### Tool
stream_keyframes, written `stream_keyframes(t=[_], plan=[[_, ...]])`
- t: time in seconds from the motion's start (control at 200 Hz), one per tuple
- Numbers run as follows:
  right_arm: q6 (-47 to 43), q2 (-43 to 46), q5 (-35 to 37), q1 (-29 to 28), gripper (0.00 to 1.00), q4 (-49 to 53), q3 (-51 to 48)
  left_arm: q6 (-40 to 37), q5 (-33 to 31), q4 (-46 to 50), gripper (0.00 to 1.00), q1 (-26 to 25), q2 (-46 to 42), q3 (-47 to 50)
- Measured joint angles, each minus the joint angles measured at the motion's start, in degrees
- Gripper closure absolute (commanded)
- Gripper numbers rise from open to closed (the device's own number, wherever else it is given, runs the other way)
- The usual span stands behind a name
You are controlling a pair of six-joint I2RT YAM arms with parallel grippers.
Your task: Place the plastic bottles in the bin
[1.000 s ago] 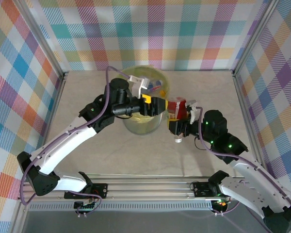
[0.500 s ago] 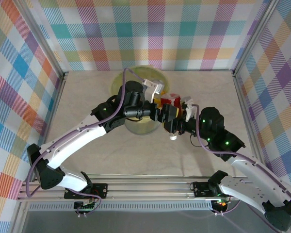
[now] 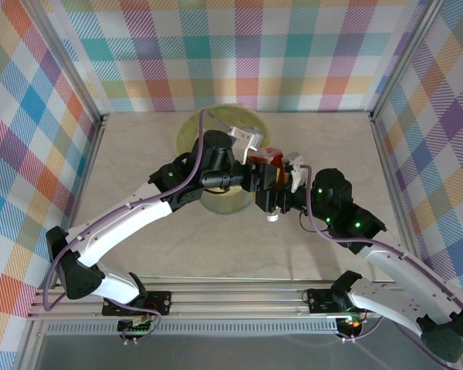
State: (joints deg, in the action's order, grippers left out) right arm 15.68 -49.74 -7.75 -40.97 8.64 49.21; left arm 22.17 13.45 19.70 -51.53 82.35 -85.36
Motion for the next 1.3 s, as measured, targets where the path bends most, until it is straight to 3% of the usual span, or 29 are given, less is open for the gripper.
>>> stream_keyframes(t=[0.055, 0.265, 0.565, 0.95, 1.3], plan=[[-0.42, 0.07, 0.00, 0.00, 0.00, 0.11, 0.17, -0.46, -1.31, 1.11, 0.62, 0.00, -0.11, -0.55], [-0.09, 0.83, 0.17, 0.00, 0.00, 1.84, 1.90, -3.30, -6.34, 7.80, 0.64, 1.27, -0.33, -7.10], [0.44, 4.81, 2.14, 0.00, 0.00, 5.01, 3.30, -9.86, -11.26, 18.25, 0.64, 9.09, -1.25, -24.22], [1.84, 5.79, 4.11, 0.00, 0.00, 7.39, 3.43, -23.30, -27.76, 19.85, 0.64, 16.87, -1.70, -29.99], [2.49, 5.35, 4.74, 0.00, 0.00, 8.33, 3.43, -23.28, -24.41, 20.59, 0.64, 25.53, 5.38, -28.89]])
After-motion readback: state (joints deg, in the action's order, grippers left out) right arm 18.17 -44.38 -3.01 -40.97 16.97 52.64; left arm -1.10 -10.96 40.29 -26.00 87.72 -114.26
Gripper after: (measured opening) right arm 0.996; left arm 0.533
